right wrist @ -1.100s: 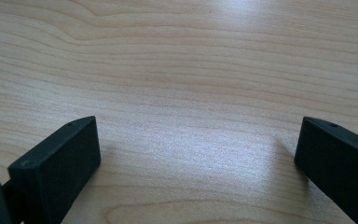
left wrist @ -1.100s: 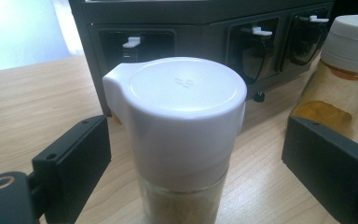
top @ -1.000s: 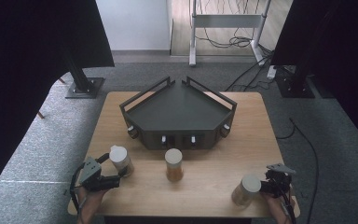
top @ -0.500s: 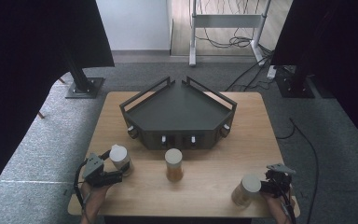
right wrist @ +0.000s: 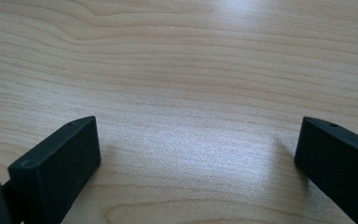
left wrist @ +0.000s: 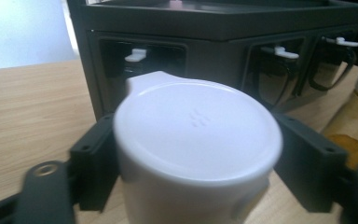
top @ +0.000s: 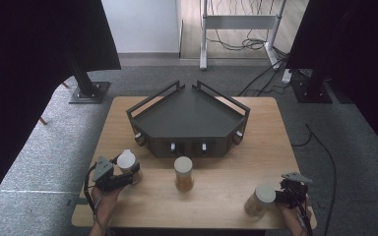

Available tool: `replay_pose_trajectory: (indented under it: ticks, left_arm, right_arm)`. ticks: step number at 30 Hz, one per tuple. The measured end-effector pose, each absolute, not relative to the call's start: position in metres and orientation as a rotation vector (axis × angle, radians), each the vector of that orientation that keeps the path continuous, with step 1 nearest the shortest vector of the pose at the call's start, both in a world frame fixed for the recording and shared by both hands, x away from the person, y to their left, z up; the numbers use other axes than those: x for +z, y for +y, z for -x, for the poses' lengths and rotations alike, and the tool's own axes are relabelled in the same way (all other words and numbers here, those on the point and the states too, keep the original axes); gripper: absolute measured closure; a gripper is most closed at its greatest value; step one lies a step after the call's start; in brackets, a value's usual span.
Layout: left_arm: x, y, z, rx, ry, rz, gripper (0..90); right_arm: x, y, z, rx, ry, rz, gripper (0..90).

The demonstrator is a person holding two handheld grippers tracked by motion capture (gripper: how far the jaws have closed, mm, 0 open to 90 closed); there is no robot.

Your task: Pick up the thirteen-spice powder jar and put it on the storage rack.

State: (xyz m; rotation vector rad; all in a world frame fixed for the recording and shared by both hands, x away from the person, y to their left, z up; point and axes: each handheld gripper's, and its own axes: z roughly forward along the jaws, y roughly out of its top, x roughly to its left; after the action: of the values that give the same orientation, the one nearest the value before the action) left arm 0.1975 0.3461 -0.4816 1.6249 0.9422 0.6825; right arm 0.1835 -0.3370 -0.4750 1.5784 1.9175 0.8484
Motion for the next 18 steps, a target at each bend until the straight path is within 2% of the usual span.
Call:
replay_pose_trajectory:
  ticks: [18]
  left_arm:
    - [-0.4805,0.3433,-0.1974,0.697,0.951,-1.622,29.9]
  right_arm:
    - [-0.475,-0.337,-0.1834,0.848,1.918,-1.578,0.0]
